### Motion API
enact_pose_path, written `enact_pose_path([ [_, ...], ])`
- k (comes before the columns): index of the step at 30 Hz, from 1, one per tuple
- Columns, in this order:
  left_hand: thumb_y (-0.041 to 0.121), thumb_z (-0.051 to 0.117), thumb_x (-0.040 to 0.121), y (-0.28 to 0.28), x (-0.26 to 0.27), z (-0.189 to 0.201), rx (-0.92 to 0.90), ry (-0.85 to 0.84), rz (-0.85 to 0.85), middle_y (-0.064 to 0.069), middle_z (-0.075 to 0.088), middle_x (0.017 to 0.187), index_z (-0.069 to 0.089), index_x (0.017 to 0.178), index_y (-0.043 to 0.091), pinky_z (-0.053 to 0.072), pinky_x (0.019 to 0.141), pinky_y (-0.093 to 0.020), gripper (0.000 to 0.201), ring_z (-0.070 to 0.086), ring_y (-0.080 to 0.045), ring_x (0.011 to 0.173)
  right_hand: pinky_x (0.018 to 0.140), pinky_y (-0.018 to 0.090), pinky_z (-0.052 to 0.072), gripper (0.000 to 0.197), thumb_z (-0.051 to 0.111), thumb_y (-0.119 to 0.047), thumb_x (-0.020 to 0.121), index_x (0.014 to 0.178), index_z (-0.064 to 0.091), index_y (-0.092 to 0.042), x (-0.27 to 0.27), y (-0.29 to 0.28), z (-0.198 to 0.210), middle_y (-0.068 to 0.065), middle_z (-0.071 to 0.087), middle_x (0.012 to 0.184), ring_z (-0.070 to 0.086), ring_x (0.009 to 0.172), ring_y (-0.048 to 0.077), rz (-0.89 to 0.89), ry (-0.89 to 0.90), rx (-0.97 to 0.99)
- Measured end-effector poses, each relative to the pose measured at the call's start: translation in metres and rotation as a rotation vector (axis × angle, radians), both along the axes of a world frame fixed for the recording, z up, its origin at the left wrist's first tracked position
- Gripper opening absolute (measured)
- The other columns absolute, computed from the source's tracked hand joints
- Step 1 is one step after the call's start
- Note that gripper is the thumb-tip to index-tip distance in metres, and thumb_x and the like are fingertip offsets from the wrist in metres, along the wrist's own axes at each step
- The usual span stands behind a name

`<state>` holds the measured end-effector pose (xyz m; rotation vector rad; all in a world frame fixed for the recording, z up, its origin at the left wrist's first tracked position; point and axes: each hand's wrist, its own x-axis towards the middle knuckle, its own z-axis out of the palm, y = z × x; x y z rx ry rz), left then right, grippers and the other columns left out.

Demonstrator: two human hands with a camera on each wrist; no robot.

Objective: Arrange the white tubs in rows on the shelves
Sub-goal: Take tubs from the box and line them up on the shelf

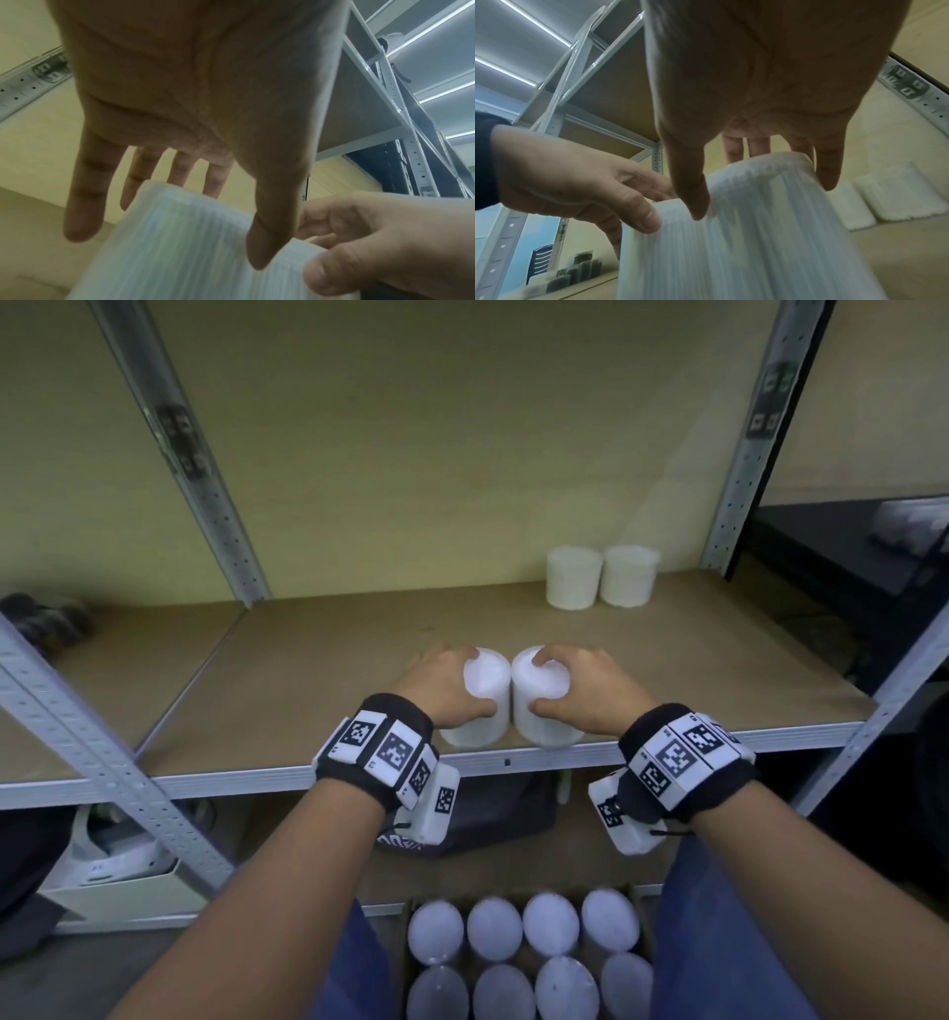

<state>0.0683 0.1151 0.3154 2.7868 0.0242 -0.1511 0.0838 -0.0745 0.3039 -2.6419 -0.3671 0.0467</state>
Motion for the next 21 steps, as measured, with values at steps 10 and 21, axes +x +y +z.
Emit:
enact_pose_path([
  [10,0.029,0.063,0.084,-0.006,-0.030,0.003,-0.061,-0.245,-0.072,-0.004,0.043,0.137,0.057,0.122,0.020,0.031,0.105,-0.029,0.040,0.031,-0.021,0.135,0.105,0.038,0.038,0.046,0.061,-0.035,0.081,0.124,0.055,-0.023,-0.027,-0.002,0.017,-0.001,0.048,0.130,0.035,0.125,0.024,-0.027,-0.129,-0.066],
  [21,0.010,0.055,0.088,-0.006,-0.028,-0.001,-0.063,-0.279,-0.059,-0.005,0.062,0.118,0.068,0.108,0.019,0.047,0.086,-0.025,0.026,0.061,-0.019,0.105,0.097,0.033,0.046,0.029,0.052,-0.011,0.091,0.114,0.066,-0.018,-0.028,-0.005,0.014,0.003,0.061,0.124,0.052,0.119,0.020,0.031,-0.142,-0.087],
])
